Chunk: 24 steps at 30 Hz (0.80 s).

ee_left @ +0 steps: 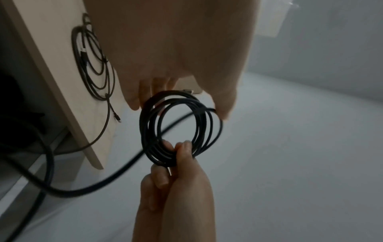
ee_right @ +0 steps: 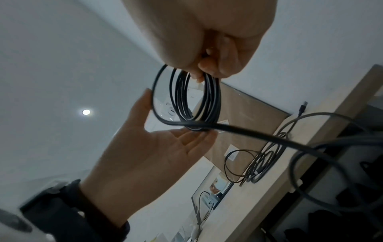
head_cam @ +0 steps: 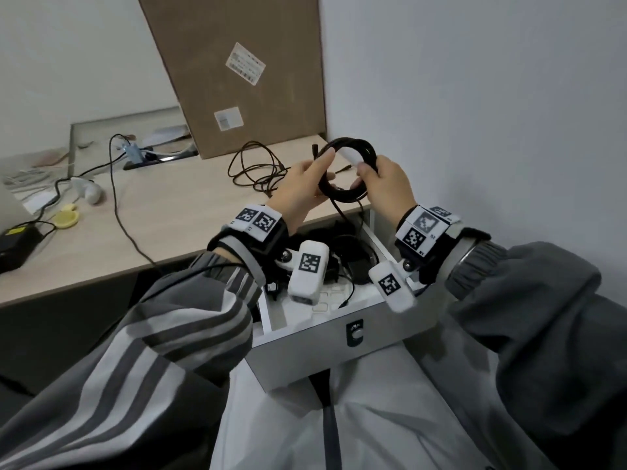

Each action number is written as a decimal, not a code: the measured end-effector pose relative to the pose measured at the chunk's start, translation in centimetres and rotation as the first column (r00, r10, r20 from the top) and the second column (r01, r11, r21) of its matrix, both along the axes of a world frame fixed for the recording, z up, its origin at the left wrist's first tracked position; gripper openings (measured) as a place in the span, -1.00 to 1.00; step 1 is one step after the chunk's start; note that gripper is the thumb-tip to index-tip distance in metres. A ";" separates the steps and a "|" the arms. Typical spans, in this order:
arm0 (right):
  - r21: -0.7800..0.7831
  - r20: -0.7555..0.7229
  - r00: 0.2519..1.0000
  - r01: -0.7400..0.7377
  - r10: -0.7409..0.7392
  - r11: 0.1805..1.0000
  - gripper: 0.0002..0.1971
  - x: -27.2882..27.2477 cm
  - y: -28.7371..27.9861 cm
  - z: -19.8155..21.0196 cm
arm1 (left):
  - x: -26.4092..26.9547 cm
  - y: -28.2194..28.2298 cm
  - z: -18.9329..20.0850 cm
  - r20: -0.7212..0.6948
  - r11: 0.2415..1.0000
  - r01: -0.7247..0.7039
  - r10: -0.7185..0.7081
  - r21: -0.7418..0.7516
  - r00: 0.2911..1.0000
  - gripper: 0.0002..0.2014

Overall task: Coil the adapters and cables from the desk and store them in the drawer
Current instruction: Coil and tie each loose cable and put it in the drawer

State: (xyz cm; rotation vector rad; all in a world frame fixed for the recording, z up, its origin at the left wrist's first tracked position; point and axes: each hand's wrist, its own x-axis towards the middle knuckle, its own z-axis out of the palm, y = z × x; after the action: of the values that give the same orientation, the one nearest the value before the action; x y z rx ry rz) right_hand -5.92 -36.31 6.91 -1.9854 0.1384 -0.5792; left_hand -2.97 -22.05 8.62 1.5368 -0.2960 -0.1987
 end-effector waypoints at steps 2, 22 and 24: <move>0.044 -0.008 1.000 0.010 -0.009 0.999 -0.76 -0.2 -0.3 -0.4 | 0.1 -0.5 -0.6 0.068 0.998 -0.055 0.052 0.042 0.996 -0.71; -0.453 -0.081 0.986 -0.168 0.147 0.876 -0.47 -5.5 -2.4 -2.2 | -2.8 -0.2 -2.8 0.296 0.918 0.075 -0.202 0.390 0.934 -0.77; -0.642 -0.030 0.979 -0.175 0.204 0.746 -0.47 -5.9 -2.1 -1.2 | -3.2 -0.1 -2.5 0.304 0.828 0.137 -0.347 0.544 0.887 -0.80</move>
State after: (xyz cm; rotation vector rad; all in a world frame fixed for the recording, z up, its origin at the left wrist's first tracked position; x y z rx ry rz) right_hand -11.86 -38.40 5.74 -2.6126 -0.3391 -0.5806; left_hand -6.19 -22.17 6.10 2.0684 -0.8225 -0.1795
